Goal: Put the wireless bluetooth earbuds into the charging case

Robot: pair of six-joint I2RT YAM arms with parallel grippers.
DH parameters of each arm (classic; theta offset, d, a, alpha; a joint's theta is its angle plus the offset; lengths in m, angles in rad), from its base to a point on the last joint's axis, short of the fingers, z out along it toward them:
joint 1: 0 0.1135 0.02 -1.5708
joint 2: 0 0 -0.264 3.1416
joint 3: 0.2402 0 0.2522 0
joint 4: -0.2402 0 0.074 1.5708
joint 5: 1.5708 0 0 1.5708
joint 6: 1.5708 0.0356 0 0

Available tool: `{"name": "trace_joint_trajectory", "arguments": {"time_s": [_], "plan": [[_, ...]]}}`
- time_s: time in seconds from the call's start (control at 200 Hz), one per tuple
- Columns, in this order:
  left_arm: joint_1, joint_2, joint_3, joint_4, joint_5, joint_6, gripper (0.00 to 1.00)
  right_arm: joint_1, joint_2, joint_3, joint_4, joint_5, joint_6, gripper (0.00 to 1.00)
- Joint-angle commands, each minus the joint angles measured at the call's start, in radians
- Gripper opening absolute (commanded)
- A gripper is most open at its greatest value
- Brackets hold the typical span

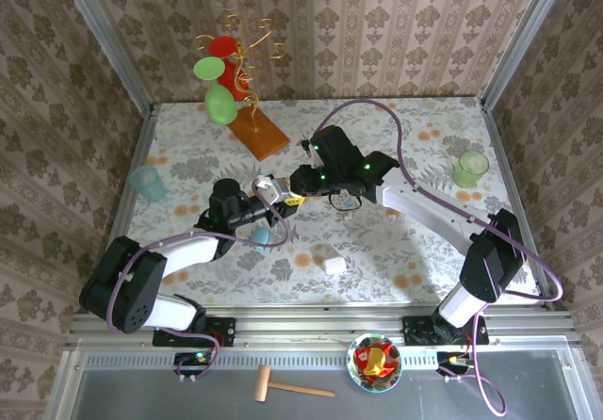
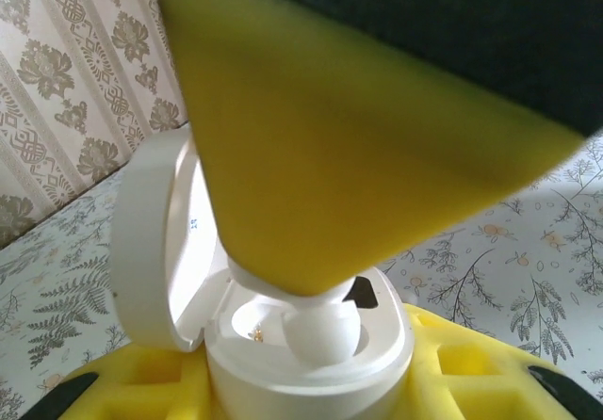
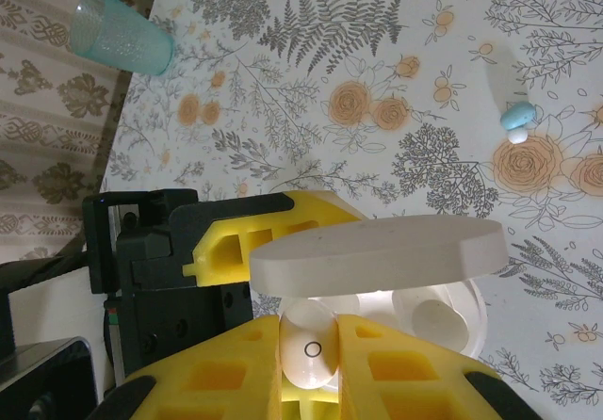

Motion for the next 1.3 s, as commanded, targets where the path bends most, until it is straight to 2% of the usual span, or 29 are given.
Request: {"name": "trace_joint_trajectory", "arguments": {"time_s": [0.0, 0.31, 0.72, 0.89, 1.09, 1.295], "plan": [[-0.011, -0.001, 0.031, 0.028, 0.015, 0.006, 0.13, -0.001, 0.022, 0.002, 0.013, -0.009, 0.000, 0.18], [-0.007, -0.002, 0.039, 0.016, -0.015, 0.006, 0.13, -0.001, 0.003, -0.015, -0.021, 0.064, -0.030, 0.18], [-0.005, -0.002, 0.046, 0.019, -0.017, -0.006, 0.13, 0.005, -0.002, -0.035, -0.009, 0.023, -0.020, 0.19], [-0.005, 0.000, 0.039, 0.040, -0.021, -0.011, 0.13, 0.010, -0.035, -0.047, 0.001, 0.026, -0.032, 0.34], [-0.005, 0.010, 0.035, 0.083, -0.006, -0.031, 0.13, 0.010, -0.104, -0.080, 0.019, 0.053, -0.048, 0.43], [0.012, -0.003, 0.021, 0.102, 0.004, -0.047, 0.13, -0.008, -0.314, -0.261, 0.147, 0.134, -0.071, 0.60]]}}
